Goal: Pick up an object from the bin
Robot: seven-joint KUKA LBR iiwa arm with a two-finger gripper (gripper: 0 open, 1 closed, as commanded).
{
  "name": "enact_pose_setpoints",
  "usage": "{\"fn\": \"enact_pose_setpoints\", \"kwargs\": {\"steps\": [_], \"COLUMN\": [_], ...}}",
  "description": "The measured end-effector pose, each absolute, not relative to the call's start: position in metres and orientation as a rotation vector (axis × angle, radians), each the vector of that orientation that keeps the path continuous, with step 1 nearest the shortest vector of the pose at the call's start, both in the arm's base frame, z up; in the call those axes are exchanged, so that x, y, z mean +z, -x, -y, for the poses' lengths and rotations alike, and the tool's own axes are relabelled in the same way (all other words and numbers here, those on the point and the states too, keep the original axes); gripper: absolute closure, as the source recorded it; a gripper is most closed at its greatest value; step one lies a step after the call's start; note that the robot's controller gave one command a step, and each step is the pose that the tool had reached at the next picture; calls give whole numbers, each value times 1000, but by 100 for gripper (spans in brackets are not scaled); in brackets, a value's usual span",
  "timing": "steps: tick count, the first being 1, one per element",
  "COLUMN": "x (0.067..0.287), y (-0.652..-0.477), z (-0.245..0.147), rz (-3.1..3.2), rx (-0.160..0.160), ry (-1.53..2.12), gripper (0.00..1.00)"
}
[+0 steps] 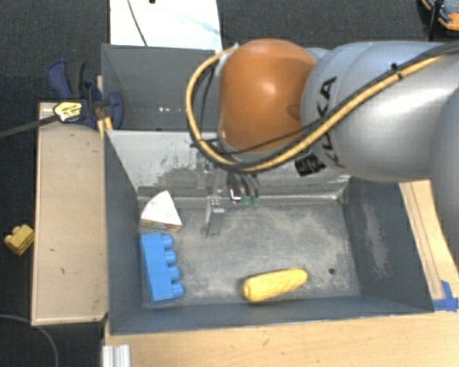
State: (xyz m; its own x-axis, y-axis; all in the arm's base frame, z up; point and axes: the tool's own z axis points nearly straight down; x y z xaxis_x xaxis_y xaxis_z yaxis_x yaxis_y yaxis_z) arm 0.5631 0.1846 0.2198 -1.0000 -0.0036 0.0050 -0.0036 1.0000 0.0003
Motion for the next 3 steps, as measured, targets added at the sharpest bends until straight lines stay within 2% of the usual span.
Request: {"fn": "enact_pose_setpoints", "kwargs": {"steps": [1,2,3], "x": [225,186,174], "y": [-565,-544,-514], "z": [-184,-160,-183], "rz": [3145,3146,3140], "rx": [-3,-3,2], "ry": [1,54,96], "gripper": [0,0,0]}}
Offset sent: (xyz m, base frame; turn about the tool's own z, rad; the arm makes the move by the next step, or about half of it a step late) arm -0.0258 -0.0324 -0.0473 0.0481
